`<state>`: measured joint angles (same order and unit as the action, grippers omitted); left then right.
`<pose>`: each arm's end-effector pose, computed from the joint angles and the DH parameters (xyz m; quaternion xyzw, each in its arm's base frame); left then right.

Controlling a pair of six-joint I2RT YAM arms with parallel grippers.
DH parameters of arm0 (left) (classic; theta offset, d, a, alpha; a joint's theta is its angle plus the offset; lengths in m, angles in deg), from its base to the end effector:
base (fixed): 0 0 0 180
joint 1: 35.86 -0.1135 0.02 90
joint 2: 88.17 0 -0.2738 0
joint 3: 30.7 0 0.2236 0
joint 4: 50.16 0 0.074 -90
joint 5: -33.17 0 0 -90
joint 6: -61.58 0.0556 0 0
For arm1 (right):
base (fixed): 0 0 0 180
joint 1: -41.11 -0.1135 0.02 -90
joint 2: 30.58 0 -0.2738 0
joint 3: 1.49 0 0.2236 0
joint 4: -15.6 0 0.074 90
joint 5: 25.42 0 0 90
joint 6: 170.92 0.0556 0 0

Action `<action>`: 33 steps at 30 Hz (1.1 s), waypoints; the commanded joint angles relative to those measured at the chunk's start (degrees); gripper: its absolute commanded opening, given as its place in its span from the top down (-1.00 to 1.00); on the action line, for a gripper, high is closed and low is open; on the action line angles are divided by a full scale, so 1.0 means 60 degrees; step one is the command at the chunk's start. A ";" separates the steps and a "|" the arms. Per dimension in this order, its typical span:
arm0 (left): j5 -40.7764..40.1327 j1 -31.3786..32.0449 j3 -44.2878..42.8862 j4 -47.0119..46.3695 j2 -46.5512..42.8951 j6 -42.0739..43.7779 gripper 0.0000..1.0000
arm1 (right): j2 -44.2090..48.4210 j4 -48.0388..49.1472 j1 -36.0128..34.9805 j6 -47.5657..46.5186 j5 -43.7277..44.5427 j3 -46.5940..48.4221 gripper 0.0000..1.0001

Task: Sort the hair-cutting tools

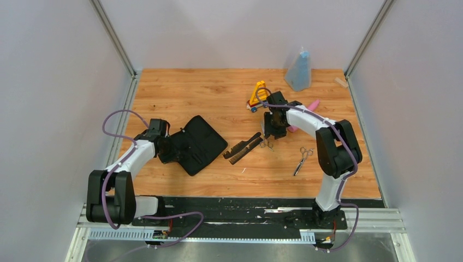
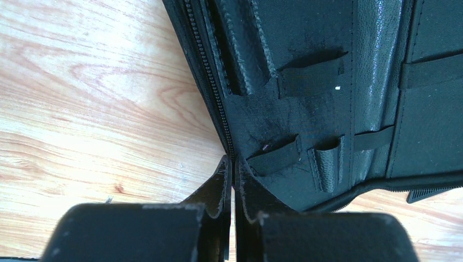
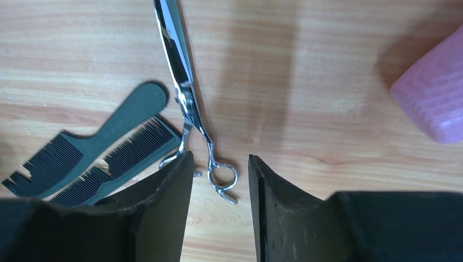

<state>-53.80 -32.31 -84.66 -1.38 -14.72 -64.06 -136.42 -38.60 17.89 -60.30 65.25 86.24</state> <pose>0.2002 -0.0154 0.1810 -0.2666 0.9449 -0.0877 0.1688 0.3188 0.1361 0.1839 -0.0215 0.9879 0.0520 0.1448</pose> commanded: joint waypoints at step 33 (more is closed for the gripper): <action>0.0151 -0.0045 -0.0012 -0.0061 -0.0371 0.0418 0.94 | -0.2797 -0.0129 -0.0402 -0.1507 0.0864 0.2798 1.00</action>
<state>-53.45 -32.31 -84.66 -1.44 -15.10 -62.55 -153.17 -39.10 16.88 -67.16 69.64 106.61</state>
